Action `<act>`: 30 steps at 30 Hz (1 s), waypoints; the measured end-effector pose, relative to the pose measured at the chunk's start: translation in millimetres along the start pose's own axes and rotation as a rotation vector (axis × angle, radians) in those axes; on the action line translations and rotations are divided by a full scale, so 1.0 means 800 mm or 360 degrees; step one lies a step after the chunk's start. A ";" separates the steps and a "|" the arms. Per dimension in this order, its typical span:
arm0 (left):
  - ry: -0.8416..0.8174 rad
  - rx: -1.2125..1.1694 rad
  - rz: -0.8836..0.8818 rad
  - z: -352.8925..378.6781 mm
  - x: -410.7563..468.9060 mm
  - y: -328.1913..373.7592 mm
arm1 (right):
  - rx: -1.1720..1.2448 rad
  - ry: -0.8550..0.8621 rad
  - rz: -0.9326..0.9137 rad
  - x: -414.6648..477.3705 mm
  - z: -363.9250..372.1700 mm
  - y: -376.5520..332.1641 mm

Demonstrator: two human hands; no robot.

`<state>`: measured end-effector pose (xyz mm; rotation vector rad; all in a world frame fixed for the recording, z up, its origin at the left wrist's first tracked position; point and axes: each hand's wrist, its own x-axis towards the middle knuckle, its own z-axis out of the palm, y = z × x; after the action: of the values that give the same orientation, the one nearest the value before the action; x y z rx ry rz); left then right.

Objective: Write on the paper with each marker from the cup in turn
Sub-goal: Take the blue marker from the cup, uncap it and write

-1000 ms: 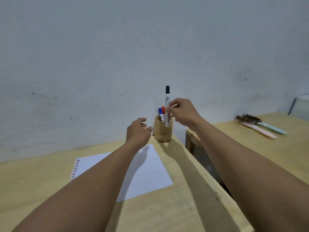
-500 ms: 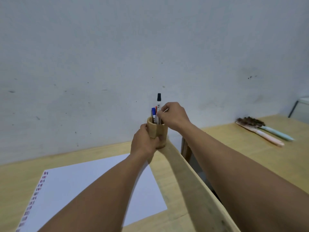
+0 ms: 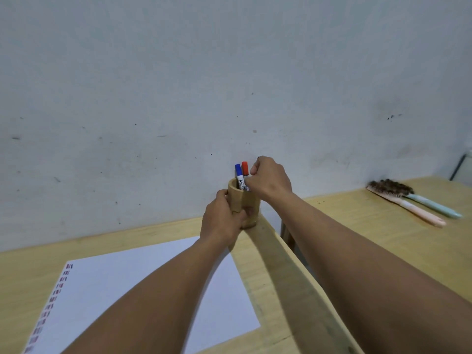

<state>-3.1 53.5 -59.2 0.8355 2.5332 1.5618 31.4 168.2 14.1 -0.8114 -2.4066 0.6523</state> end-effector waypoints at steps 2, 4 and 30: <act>0.0001 0.0000 0.0003 0.000 0.000 0.000 | -0.0036 0.0007 -0.0027 0.000 0.002 -0.005; -0.0001 0.0008 -0.0005 0.000 0.000 -0.001 | -0.0088 0.0004 -0.0057 0.001 0.004 -0.010; 0.0180 -0.0096 -0.0117 -0.066 -0.021 0.018 | 0.0114 0.0307 -0.0396 -0.037 -0.046 -0.070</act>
<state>1.1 7.7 -25.1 0.6580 2.5454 1.6991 50.6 119.5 65.0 -0.5092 -2.2458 0.5327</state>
